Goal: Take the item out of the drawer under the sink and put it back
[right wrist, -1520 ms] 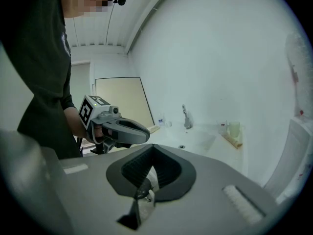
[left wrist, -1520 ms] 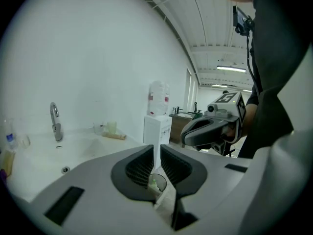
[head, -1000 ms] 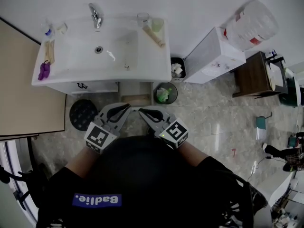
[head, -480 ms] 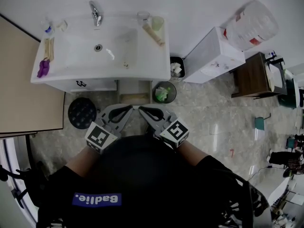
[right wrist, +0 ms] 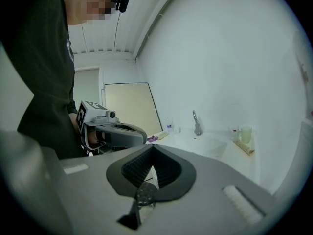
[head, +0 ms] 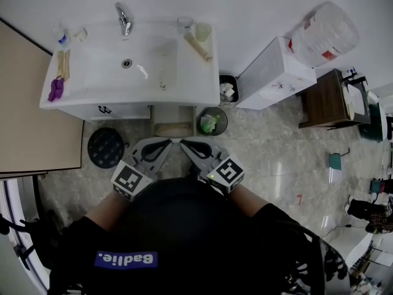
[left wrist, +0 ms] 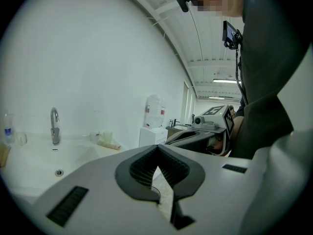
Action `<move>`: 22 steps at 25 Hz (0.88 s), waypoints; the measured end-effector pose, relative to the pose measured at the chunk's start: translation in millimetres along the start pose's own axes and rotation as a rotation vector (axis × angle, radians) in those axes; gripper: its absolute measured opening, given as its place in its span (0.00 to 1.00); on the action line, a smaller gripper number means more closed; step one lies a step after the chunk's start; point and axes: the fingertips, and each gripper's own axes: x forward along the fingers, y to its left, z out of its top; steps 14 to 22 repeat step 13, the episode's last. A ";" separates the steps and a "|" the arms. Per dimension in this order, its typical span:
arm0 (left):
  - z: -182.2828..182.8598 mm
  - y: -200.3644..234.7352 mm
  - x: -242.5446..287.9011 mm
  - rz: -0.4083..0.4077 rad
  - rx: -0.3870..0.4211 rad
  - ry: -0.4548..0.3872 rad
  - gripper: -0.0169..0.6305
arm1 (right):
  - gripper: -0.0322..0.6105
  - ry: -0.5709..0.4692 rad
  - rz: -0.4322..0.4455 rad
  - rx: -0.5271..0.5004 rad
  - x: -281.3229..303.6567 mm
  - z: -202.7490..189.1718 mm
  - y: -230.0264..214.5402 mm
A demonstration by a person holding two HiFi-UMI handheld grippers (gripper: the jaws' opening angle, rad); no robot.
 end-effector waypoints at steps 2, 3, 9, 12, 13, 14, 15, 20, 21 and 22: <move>-0.9 0.0 -0.6 -0.001 0.003 0.005 0.04 | 0.05 -0.003 -0.001 0.002 0.4 0.4 0.2; -1.3 0.0 -1.1 -0.003 0.005 0.011 0.04 | 0.05 -0.003 -0.002 0.002 0.9 0.4 0.4; 2.3 -1.9 -1.7 -0.014 0.017 0.015 0.04 | 0.05 0.001 -0.005 0.003 2.5 -0.9 1.5; 0.2 -4.0 -3.3 -0.015 0.020 0.019 0.04 | 0.05 -0.001 -0.006 0.005 1.6 -0.9 3.4; -0.2 -5.1 -4.0 -0.015 0.017 0.021 0.04 | 0.05 0.000 -0.005 0.006 1.1 -0.9 4.2; -0.2 -5.1 -4.0 -0.015 0.017 0.021 0.04 | 0.05 0.000 -0.005 0.006 1.1 -0.9 4.2; -0.2 -5.1 -4.0 -0.015 0.017 0.021 0.04 | 0.05 0.000 -0.005 0.006 1.1 -0.9 4.2; -0.2 -5.1 -4.0 -0.015 0.017 0.021 0.04 | 0.05 0.000 -0.005 0.006 1.1 -0.9 4.2; -0.2 -5.1 -4.0 -0.015 0.017 0.021 0.04 | 0.05 0.000 -0.005 0.006 1.1 -0.9 4.2; -0.2 -5.1 -4.0 -0.015 0.017 0.021 0.04 | 0.05 0.000 -0.005 0.006 1.1 -0.9 4.2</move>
